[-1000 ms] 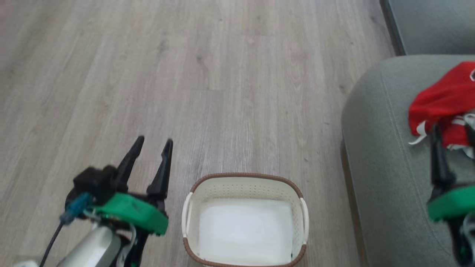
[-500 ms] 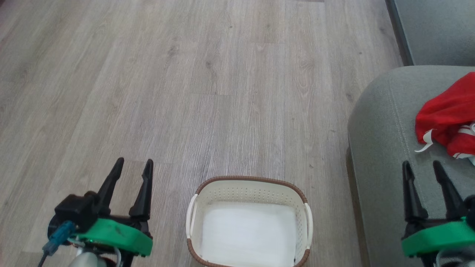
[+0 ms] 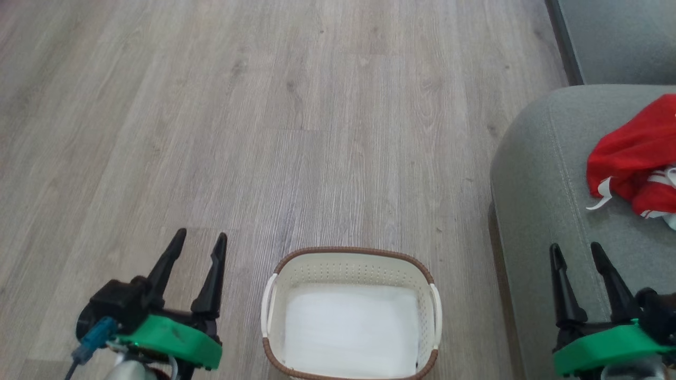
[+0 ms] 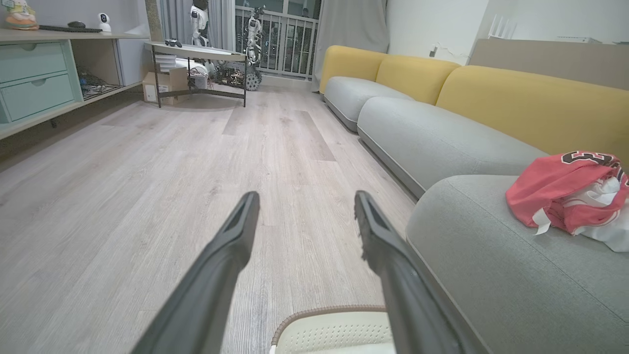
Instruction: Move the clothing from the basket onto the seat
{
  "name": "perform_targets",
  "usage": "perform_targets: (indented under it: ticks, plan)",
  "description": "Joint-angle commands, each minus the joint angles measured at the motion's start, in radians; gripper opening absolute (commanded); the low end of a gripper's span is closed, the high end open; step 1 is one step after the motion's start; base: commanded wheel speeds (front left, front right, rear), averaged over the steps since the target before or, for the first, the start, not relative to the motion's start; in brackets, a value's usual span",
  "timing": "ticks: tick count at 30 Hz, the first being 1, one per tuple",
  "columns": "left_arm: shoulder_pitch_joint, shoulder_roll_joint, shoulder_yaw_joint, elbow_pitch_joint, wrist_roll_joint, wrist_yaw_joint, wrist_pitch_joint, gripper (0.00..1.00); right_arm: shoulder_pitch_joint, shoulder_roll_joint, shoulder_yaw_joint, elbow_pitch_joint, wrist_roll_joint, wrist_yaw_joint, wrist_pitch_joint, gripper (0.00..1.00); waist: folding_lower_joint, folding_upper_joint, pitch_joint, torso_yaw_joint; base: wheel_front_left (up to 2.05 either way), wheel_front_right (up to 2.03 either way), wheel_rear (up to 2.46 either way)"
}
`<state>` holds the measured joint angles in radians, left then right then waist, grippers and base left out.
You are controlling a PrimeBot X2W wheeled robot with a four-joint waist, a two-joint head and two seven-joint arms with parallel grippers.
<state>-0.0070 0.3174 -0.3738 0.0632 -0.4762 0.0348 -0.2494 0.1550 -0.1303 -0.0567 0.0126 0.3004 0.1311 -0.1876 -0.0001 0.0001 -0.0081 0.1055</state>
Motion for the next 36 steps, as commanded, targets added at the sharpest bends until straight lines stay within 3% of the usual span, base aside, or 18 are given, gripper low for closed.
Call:
perform_targets:
  ticks: [1, 26, 27, 36]
  plan:
    - [-0.047, 0.003, 0.051, -0.024, 0.012, -0.008, -0.012, 1.00, -0.047, -0.023, 0.024, -0.024, 0.004, 0.000, -0.013, 1.00, 0.0001, -0.0001, 0.005, -0.002, 0.00, 0.00, 0.00]
    - [-0.058, -0.037, 0.083, 0.027, 0.042, -0.070, -0.012, 1.00, -0.084, -0.024, 0.059, 0.021, 0.020, 0.000, -0.034, 1.00, 0.0001, -0.0001, 0.024, -0.014, 0.00, 0.00, 0.00]
    - [-0.006, -0.044, 0.035, 0.054, 0.034, -0.070, 0.000, 0.00, -0.033, -0.001, 0.035, 0.054, 0.013, 0.000, -0.021, 0.00, 0.0001, -0.0001, 0.024, -0.014, 0.00, 0.00, 0.00]
    - [0.006, -0.061, 0.044, 0.099, -0.026, -0.074, 0.019, 0.00, -0.033, 0.007, 0.037, 0.101, 0.079, 0.000, -0.007, 0.00, 0.0001, -0.0001, 0.024, -0.019, 0.00, 0.00, 0.00]
